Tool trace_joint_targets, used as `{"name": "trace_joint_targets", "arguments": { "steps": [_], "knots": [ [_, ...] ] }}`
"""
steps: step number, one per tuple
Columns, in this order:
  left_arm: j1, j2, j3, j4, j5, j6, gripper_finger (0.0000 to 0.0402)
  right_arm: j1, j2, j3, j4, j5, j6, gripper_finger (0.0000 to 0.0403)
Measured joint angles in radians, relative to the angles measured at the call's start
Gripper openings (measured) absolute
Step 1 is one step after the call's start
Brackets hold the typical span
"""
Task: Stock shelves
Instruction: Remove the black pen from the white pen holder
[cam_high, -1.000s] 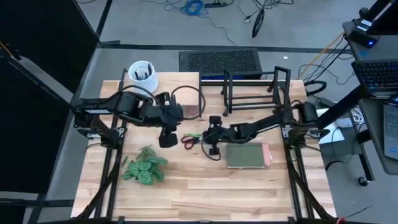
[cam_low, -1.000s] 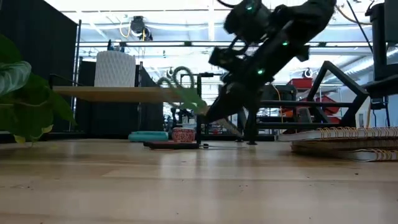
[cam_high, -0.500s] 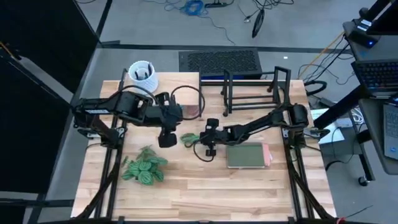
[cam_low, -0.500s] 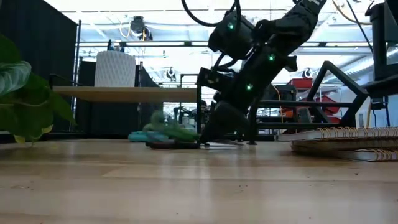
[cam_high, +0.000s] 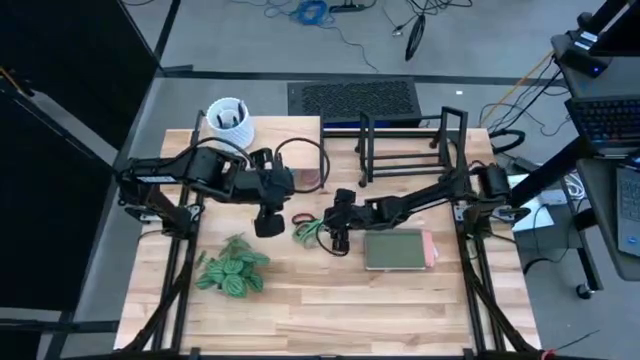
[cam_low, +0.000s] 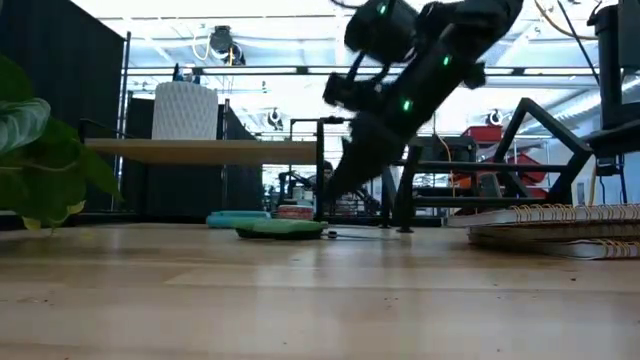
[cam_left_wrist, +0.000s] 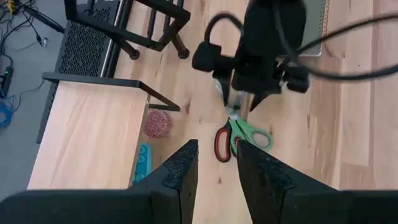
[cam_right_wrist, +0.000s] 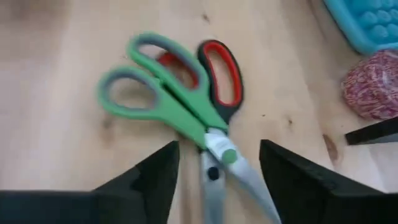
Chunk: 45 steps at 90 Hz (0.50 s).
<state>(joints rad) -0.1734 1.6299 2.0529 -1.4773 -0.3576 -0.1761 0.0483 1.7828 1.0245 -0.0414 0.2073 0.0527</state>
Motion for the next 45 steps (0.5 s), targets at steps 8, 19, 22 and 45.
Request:
{"name": "trace_joint_targets", "arguments": {
  "steps": [8, 19, 22, 45],
  "knots": [
    [0.0, 0.0, 0.0, 0.0, 0.0, 0.0, 0.0097, 0.0, -0.07, 0.0, -0.041, -0.004, 0.045, 0.0235],
    [0.016, 0.0, 0.0, 0.001, -0.002, 0.017, 0.0097, 0.0, -0.16, 0.0, -0.09, -0.004, 0.07, 0.0246],
    [0.026, 0.0, 0.0, 0.002, -0.019, 0.018, 0.0097, 0.0, -0.182, 0.0, -0.097, -0.004, 0.071, 0.0248],
    [0.186, -0.084, 0.0, -0.006, -0.33, -0.049, 0.0097, 0.0, -0.237, 0.0, -0.113, -0.002, 0.068, 0.0249]
  ]
}}
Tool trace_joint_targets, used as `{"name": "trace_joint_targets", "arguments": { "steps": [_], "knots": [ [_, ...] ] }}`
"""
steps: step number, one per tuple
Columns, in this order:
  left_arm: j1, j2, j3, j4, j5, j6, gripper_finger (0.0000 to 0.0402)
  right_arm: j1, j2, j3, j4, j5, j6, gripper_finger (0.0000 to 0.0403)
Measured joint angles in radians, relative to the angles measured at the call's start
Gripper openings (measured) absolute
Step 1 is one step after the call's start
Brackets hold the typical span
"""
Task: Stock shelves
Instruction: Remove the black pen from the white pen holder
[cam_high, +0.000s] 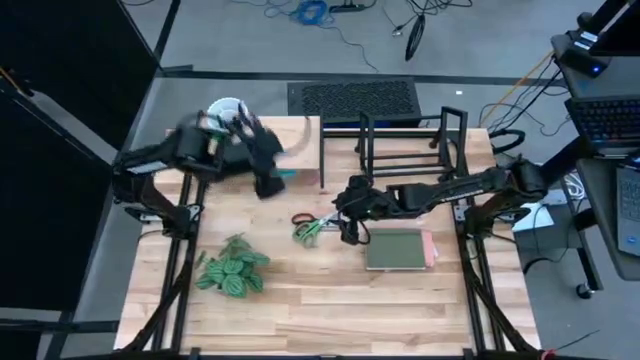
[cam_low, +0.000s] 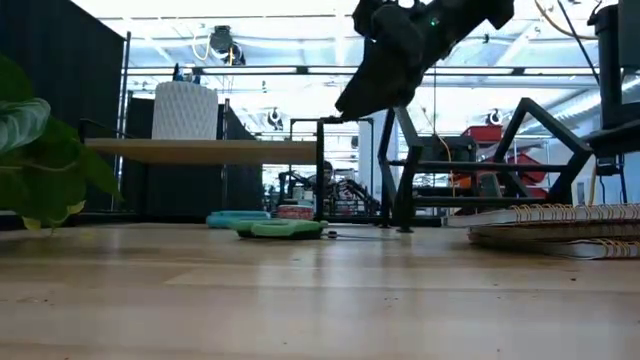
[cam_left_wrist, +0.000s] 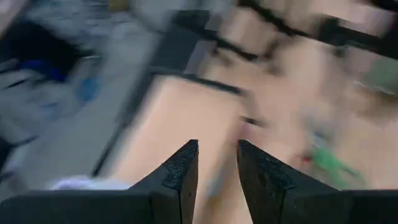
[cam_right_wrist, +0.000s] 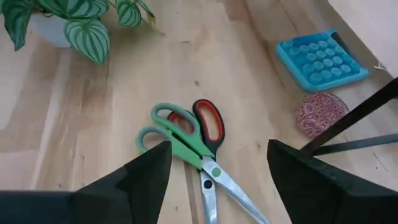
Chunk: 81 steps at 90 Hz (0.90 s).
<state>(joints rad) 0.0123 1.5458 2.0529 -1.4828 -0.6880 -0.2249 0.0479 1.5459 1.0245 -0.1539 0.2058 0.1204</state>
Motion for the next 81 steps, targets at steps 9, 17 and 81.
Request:
{"name": "trace_joint_targets", "arguments": {
  "steps": [9, 17, 81],
  "knots": [
    [0.096, -0.046, 0.0, -0.002, -0.101, -0.002, 0.0102, 0.0, 0.021, 0.0, -0.001, 0.0, 0.0, 0.0249],
    [0.198, -0.073, 0.0, -0.002, -0.136, 0.026, 0.0117, 0.0, 0.045, 0.0, 0.001, 0.0, 0.01, 0.0249],
    [0.739, 0.057, -0.015, -0.087, 0.395, 0.187, 0.0189, 0.055, 0.205, -0.001, 0.039, -0.051, 0.156, 0.0249]
  ]
}}
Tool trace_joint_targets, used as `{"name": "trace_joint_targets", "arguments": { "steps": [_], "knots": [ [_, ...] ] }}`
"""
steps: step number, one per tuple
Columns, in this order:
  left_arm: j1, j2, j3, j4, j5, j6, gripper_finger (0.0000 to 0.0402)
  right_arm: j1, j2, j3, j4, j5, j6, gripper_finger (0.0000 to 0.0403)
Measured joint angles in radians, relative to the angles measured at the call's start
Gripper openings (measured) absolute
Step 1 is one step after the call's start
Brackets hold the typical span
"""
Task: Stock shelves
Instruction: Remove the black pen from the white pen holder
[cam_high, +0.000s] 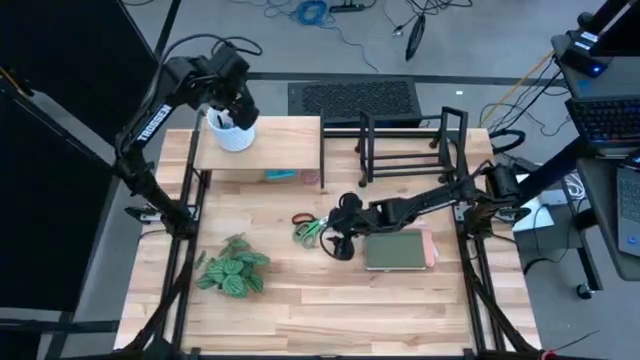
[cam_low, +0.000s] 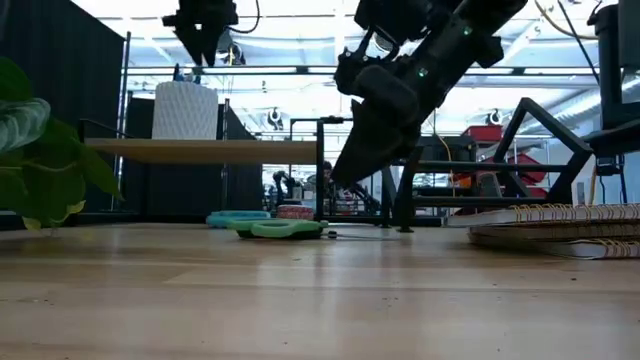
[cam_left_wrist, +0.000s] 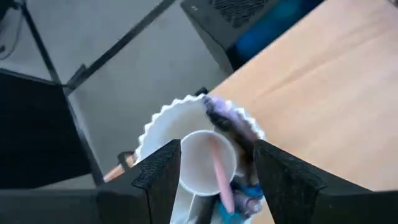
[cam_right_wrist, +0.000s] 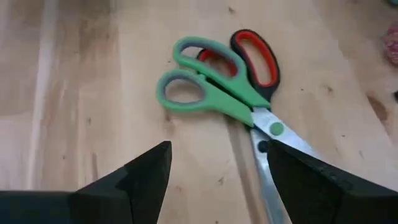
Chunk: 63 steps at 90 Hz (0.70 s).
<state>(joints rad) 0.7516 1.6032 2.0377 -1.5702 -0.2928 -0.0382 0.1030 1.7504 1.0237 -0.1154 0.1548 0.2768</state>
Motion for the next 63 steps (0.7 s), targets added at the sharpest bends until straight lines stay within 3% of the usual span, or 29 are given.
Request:
{"name": "trace_joint_targets", "arguments": {
  "steps": [32, 49, 63],
  "knots": [
    [0.001, 0.0, -0.136, -0.001, 0.03, 0.044, 0.0189, 0.003, -0.001, 0.0, 0.035, 0.003, 0.0, 0.0249],
    [0.001, -0.002, -0.147, 0.004, 0.03, 0.046, 0.0189, 0.004, -0.002, 0.0, 0.035, 0.003, 0.0, 0.0249],
    [0.001, -0.002, -0.148, 0.001, 0.03, 0.046, 0.0157, 0.004, -0.002, 0.0, 0.035, 0.003, 0.0, 0.0249]
  ]
}}
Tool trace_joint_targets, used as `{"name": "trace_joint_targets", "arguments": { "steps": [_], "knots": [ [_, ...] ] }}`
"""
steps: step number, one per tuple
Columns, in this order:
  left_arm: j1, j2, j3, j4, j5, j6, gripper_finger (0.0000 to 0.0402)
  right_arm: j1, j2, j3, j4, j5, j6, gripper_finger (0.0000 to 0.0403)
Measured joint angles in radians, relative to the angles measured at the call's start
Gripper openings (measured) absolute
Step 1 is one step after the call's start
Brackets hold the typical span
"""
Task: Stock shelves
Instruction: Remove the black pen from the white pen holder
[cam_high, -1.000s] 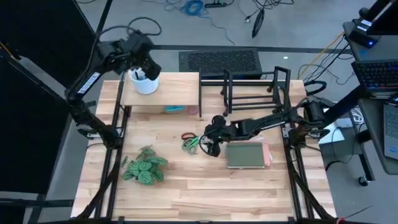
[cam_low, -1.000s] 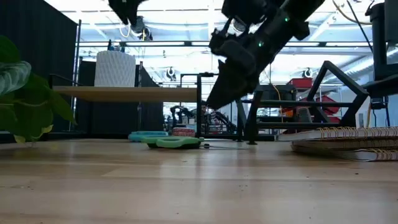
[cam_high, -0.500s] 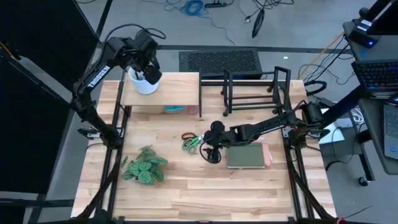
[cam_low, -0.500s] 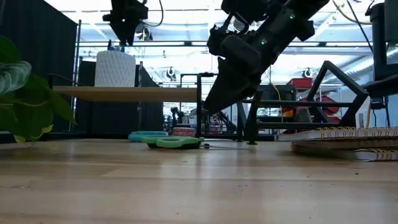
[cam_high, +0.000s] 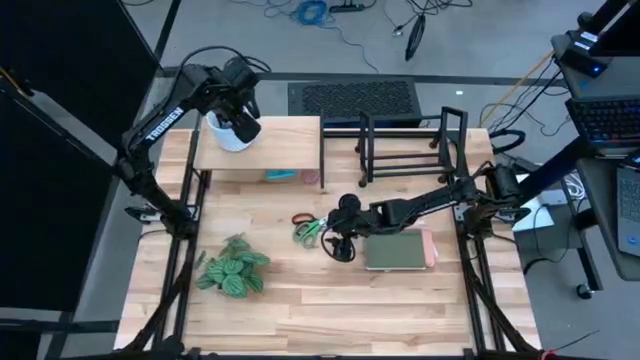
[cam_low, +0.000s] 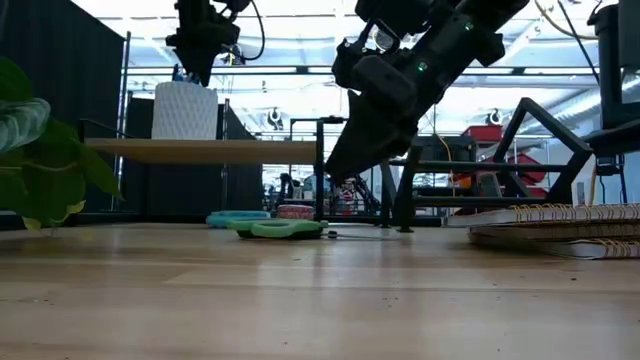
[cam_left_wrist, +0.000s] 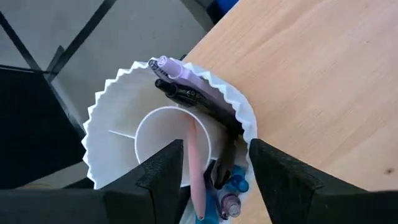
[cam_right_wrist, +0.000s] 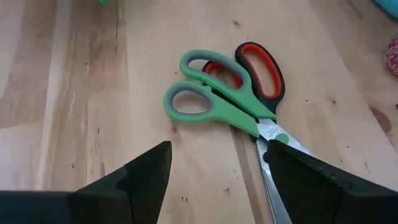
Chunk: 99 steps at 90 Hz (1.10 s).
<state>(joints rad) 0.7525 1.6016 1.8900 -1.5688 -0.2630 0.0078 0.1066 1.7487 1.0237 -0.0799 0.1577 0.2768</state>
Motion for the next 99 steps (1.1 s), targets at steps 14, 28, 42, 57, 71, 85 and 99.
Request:
{"name": "trace_joint_targets", "arguments": {
  "steps": [14, 28, 42, 57, 71, 85, 99],
  "knots": [
    [0.0, 0.0, -0.001, -0.003, 0.0, 0.0, 0.0095, 0.0, 0.0, 0.0, 0.0, 0.0, 0.0, 0.0249],
    [0.0, 0.0, -0.002, -0.004, -0.001, 0.0, 0.0038, 0.0, 0.0, 0.0, 0.0, 0.0, 0.0, 0.0249],
    [0.0, 0.0, -0.002, -0.003, 0.0, -0.001, 0.0015, -0.001, 0.0, 0.0, 0.0, 0.0, -0.005, 0.0249],
    [0.0, 0.0, -0.002, -0.003, -0.001, 0.0, 0.0024, -0.003, 0.0, 0.0, 0.0, 0.0, -0.008, 0.0249],
    [0.0, -0.01, -0.002, -0.003, -0.003, 0.006, 0.0021, -0.003, -0.001, 0.0, 0.0, 0.0, -0.008, 0.0249],
    [0.0, -0.034, 0.002, -0.005, -0.004, 0.006, 0.002, -0.003, -0.001, 0.0, 0.0, 0.0, -0.008, 0.0249],
    [-0.007, -0.048, 0.056, -0.004, -0.009, 0.007, 0.0019, -0.003, -0.001, 0.0, 0.0, 0.0, -0.008, 0.0249]
  ]
}}
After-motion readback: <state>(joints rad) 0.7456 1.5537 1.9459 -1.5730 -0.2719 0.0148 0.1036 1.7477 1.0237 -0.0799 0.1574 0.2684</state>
